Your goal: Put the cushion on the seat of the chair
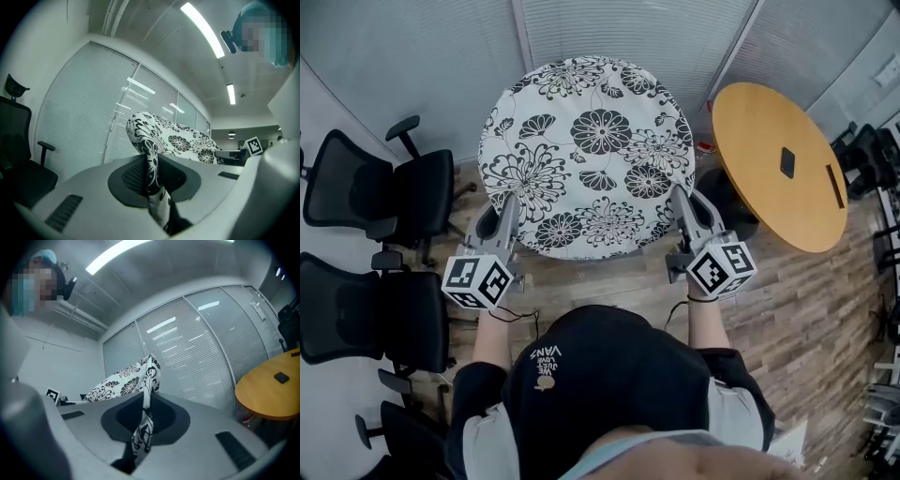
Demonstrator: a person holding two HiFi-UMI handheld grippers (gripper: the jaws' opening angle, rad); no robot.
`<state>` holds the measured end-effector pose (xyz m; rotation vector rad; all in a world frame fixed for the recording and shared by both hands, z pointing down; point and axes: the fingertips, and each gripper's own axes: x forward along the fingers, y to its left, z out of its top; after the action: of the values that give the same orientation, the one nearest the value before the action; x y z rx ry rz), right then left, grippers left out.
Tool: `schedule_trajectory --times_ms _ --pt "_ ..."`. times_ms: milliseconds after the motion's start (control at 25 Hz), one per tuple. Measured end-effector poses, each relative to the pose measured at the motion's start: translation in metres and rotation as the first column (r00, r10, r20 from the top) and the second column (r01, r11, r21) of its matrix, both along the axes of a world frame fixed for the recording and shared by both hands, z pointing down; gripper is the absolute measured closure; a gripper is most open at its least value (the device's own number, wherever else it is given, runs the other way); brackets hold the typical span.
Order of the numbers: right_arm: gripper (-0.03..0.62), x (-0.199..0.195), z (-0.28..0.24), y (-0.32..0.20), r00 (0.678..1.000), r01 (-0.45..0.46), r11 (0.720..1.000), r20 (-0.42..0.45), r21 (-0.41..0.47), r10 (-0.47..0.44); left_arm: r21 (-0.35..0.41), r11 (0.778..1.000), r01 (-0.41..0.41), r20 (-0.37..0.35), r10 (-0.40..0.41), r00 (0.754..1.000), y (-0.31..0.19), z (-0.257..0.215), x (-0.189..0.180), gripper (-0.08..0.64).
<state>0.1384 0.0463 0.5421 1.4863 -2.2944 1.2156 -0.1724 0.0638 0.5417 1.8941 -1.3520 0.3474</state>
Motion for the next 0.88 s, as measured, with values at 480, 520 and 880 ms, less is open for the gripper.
schedule_trajectory --times_ms 480,520,880 --pt "0.558 -0.0003 0.0034 0.004 1.0 -0.003 1.0 0.009 -0.006 0.003 -0.001 1.0 0.0 -0.006 0.0 1.0 0.0011 0.0037 -0.0008 0.5" --pt "0.558 -0.0004 0.0032 0.0034 1.0 -0.004 1.0 0.009 -0.005 0.004 -0.001 1.0 0.001 -0.006 -0.001 1.0 0.0004 0.0042 -0.0009 0.5" --pt "0.558 -0.0051 0.0051 0.0006 1.0 0.014 1.0 0.011 -0.01 -0.014 -0.004 1.0 0.014 -0.011 -0.014 1.0 -0.0001 0.0086 -0.0017 0.5"
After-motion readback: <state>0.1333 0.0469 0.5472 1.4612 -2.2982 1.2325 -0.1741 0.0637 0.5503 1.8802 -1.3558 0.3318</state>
